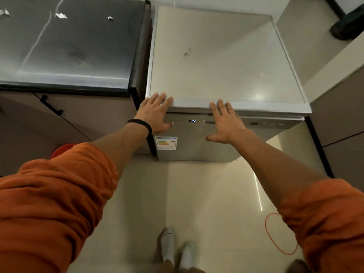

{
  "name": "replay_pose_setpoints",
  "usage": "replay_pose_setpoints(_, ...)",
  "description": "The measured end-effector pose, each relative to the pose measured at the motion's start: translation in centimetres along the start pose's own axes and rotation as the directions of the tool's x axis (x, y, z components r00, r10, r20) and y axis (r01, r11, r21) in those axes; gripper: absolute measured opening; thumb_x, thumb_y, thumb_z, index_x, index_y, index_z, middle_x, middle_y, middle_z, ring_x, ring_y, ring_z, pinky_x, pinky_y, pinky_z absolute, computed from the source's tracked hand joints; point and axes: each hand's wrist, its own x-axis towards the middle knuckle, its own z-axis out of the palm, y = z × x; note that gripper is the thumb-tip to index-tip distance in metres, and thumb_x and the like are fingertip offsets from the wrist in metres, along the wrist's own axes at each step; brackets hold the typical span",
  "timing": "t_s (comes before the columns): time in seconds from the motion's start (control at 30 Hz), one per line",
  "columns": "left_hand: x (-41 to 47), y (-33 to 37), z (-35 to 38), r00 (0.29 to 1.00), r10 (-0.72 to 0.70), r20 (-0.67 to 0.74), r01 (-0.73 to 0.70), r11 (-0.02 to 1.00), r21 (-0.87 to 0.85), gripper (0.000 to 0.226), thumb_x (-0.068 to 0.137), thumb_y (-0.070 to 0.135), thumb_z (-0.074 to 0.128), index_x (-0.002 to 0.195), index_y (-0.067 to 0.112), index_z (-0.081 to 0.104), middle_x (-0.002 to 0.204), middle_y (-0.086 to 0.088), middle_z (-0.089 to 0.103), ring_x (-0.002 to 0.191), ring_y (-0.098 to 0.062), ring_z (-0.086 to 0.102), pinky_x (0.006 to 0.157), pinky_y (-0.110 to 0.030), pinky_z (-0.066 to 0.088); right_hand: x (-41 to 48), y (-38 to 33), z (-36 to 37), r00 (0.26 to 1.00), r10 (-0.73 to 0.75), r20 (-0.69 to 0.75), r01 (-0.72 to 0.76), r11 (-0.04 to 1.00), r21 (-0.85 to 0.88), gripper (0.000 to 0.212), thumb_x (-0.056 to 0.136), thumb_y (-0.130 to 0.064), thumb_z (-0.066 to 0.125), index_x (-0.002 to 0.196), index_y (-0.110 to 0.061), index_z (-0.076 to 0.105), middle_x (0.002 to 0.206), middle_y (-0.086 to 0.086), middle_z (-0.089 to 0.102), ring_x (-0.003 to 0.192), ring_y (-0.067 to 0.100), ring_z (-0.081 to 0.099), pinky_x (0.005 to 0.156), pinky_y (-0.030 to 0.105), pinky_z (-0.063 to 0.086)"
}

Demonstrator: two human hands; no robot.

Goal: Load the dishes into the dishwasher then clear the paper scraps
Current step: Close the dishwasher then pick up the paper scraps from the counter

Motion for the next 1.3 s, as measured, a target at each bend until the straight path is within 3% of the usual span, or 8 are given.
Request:
replay_pose_setpoints(0.2, 1.1, 0.5, -3.0, 0.985, -0.022, 0.17, 0.023, 1.0, -0.004, 0.077, 0.086, 0.059, 0.062, 0.147, 0.022, 0.034, 0.148, -0.006, 0.036, 0.138, -0.029, 0.035, 0.108, -0.05, 0.042, 0.8, -0.5, -4.9, 0.993, 0.001, 0.114, 0.013, 0.993, -0.12, 0.093, 0.081, -0.058, 0.073, 0.153, -0.02, 0.027, 0.151, 0.008, 0.037, 0.135, 0.033, 0.044, 0.106, 0.049, 0.041)
replay_pose_setpoints(0.37, 1.7, 1.1, -6.1, 0.947, -0.067, 0.316, 0.077, 0.997, -0.022, 0.061, 0.091, 0.06, 0.057, 0.141, 0.026, 0.049, 0.14, -0.002, 0.048, 0.125, -0.027, 0.054, 0.102, -0.045, 0.048, 1.6, -1.6, -7.7, 0.99, -0.037, 0.137, 0.058, 0.987, -0.151, 0.052, 0.09, -0.05, 0.063, 0.131, -0.02, 0.052, 0.129, 0.005, 0.06, 0.117, 0.027, 0.058, 0.096, 0.04, 0.044)
replay_pose_setpoints(0.47, 1.8, 1.1, -7.5, 0.931, -0.119, 0.346, 0.132, 0.991, -0.013, 0.058, 0.092, 0.061, 0.056, 0.141, 0.029, 0.052, 0.143, 0.0, 0.05, 0.126, -0.027, 0.054, 0.104, -0.044, 0.046, 3.0, -2.6, -9.7, 0.994, -0.089, 0.057, 0.094, 0.991, -0.095, 0.053, 0.091, -0.048, 0.061, 0.135, -0.02, 0.052, 0.132, 0.004, 0.061, 0.119, 0.028, 0.058, 0.095, 0.04, 0.046)
replay_pose_setpoints(0.8, 1.3, -4.3, -12.8, 0.943, -0.333, 0.009, 0.326, 0.915, -0.239, 0.051, 0.097, 0.048, 0.056, 0.143, 0.026, 0.048, 0.137, -0.001, 0.057, 0.115, -0.025, 0.061, 0.095, -0.043, 0.052, 9.8, -10.2, -16.2, 0.943, -0.3, -0.147, 0.301, 0.953, -0.014, 0.056, 0.094, -0.052, 0.06, 0.141, -0.023, 0.051, 0.13, 0.002, 0.065, 0.115, 0.025, 0.062, 0.089, 0.037, 0.05)
replay_pose_setpoints(0.93, 1.8, -9.5, -14.1, 0.913, -0.389, -0.119, 0.349, 0.899, -0.266, 0.055, 0.097, 0.043, 0.057, 0.148, 0.026, 0.044, 0.147, -0.001, 0.051, 0.127, -0.025, 0.055, 0.101, -0.045, 0.049, 12.8, -14.7, -18.5, 0.899, -0.387, -0.206, 0.389, 0.921, -0.033, 0.051, 0.092, -0.052, 0.063, 0.134, -0.023, 0.056, 0.119, 0.001, 0.069, 0.104, 0.023, 0.066, 0.085, 0.037, 0.055)
replay_pose_setpoints(1.03, 2.3, -13.6, -15.0, 0.893, -0.411, -0.181, 0.355, 0.893, -0.275, 0.058, 0.097, 0.045, 0.057, 0.149, 0.026, 0.041, 0.15, 0.001, 0.048, 0.131, -0.024, 0.051, 0.101, -0.044, 0.048, 15.2, -18.5, -19.9, 0.876, -0.425, -0.229, 0.426, 0.903, -0.048, 0.05, 0.091, -0.052, 0.064, 0.131, -0.022, 0.057, 0.113, 0.0, 0.069, 0.098, 0.022, 0.067, 0.081, 0.035, 0.055)
replay_pose_setpoints(1.13, 2.8, -17.7, -15.6, 0.876, -0.427, -0.223, 0.35, 0.883, -0.312, 0.06, 0.098, 0.048, 0.055, 0.151, 0.026, 0.038, 0.151, 0.001, 0.046, 0.131, -0.023, 0.05, 0.099, -0.042, 0.048, 17.5, -22.0, -20.7, 0.877, -0.419, -0.235, 0.422, 0.906, -0.041, 0.055, 0.092, -0.052, 0.064, 0.136, -0.022, 0.054, 0.123, 0.001, 0.066, 0.107, 0.022, 0.065, 0.086, 0.035, 0.054)
replay_pose_setpoints(1.3, 3.9, -24.6, -16.4, 0.864, -0.456, -0.215, 0.31, 0.816, -0.488, 0.063, 0.099, 0.05, 0.053, 0.154, 0.027, 0.033, 0.153, -0.001, 0.044, 0.137, -0.02, 0.045, 0.107, -0.041, 0.044, 21.1, -27.8, -21.7, 0.887, -0.368, -0.278, 0.389, 0.921, 0.024, 0.055, 0.091, -0.051, 0.065, 0.137, -0.021, 0.055, 0.128, 0.0, 0.065, 0.111, 0.02, 0.064, 0.089, 0.034, 0.054)
